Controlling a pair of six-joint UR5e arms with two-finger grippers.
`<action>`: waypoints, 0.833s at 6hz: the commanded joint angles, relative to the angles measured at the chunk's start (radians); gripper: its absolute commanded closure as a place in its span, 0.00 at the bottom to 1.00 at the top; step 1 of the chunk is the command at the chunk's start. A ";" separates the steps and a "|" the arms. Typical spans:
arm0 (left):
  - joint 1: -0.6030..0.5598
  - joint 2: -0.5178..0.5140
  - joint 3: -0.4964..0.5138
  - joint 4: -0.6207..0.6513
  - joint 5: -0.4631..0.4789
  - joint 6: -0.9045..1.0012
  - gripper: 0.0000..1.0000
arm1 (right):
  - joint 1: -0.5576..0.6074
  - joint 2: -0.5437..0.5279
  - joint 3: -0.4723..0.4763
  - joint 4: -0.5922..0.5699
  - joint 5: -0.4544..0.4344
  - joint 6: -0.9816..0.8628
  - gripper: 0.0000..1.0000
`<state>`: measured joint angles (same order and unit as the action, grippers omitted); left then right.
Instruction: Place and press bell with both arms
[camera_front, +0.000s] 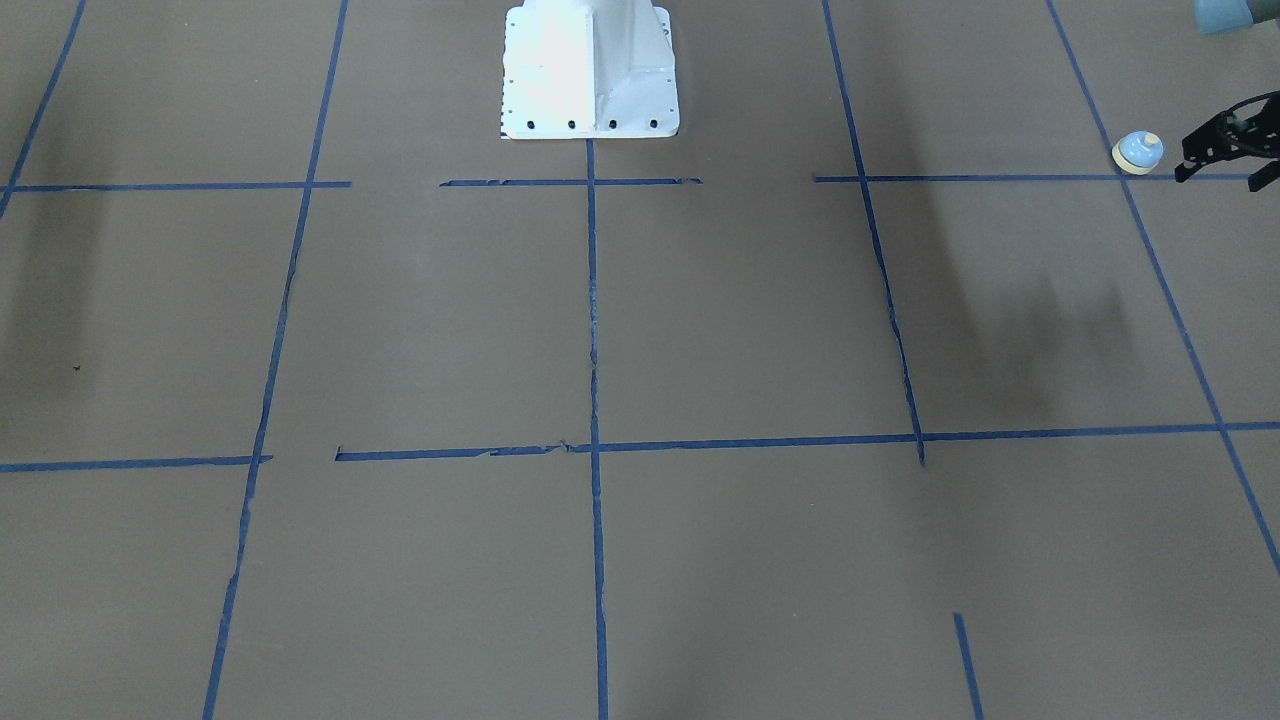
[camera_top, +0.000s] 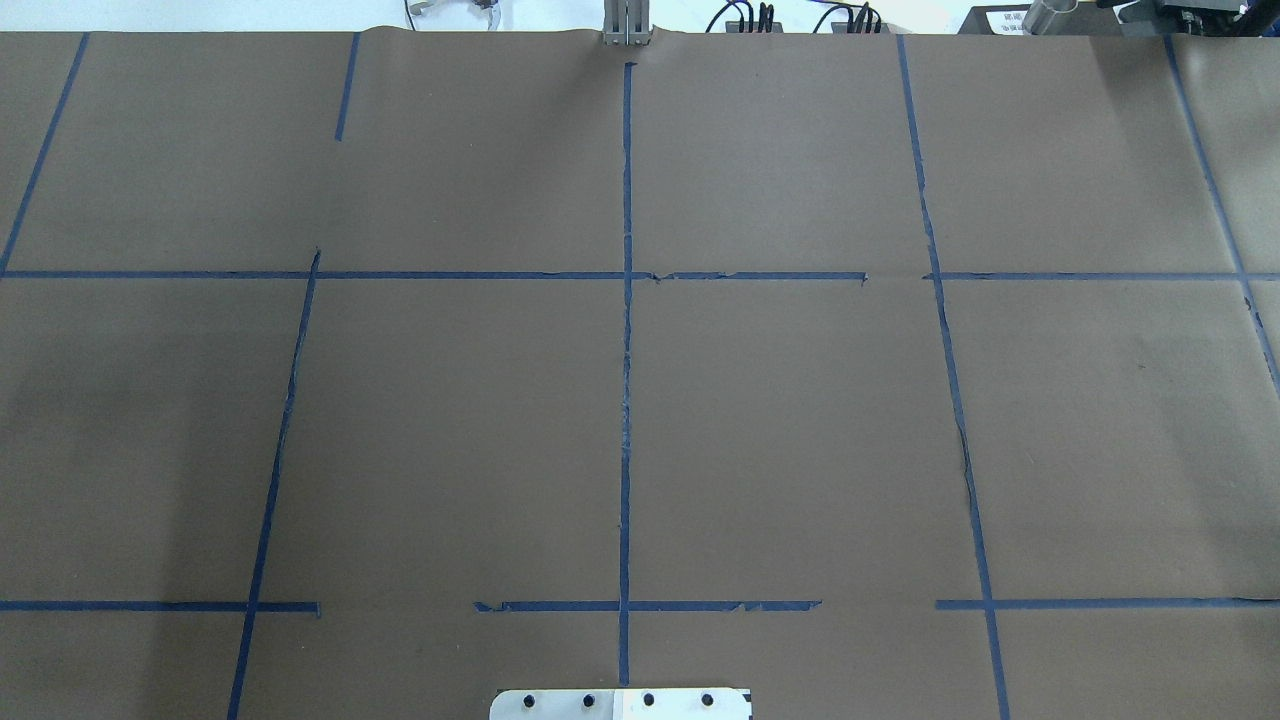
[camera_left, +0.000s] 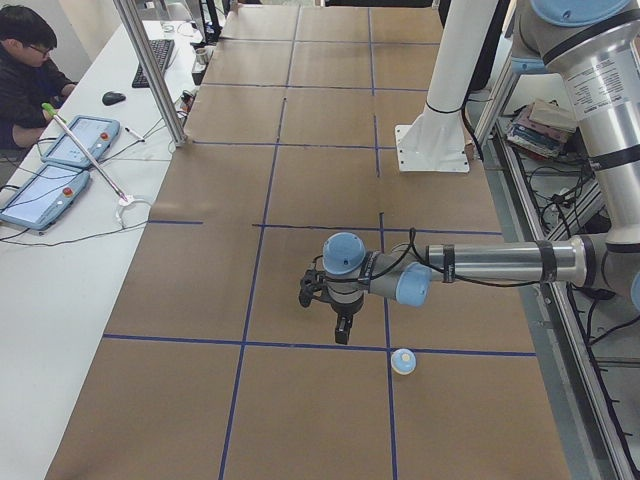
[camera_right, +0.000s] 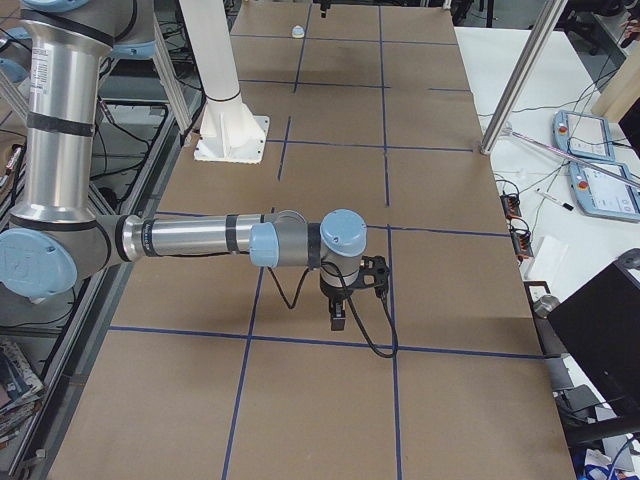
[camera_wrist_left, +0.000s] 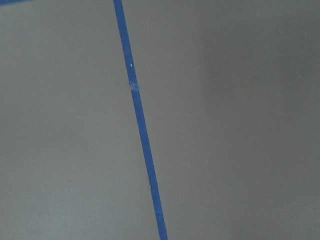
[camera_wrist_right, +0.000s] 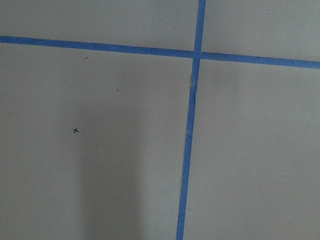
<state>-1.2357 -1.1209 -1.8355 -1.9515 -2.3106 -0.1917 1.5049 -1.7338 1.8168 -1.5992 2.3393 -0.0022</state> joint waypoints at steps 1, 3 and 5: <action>0.102 0.081 0.075 -0.153 0.010 -0.052 0.00 | 0.000 -0.003 0.001 0.027 0.000 0.007 0.00; 0.241 0.081 0.136 -0.172 0.008 -0.049 0.00 | 0.000 -0.004 -0.001 0.027 -0.001 0.004 0.00; 0.312 0.081 0.151 -0.172 0.007 -0.045 0.00 | 0.000 -0.007 -0.001 0.028 0.000 0.004 0.00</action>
<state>-0.9616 -1.0402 -1.6935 -2.1224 -2.3036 -0.2366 1.5048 -1.7391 1.8164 -1.5719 2.3383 0.0016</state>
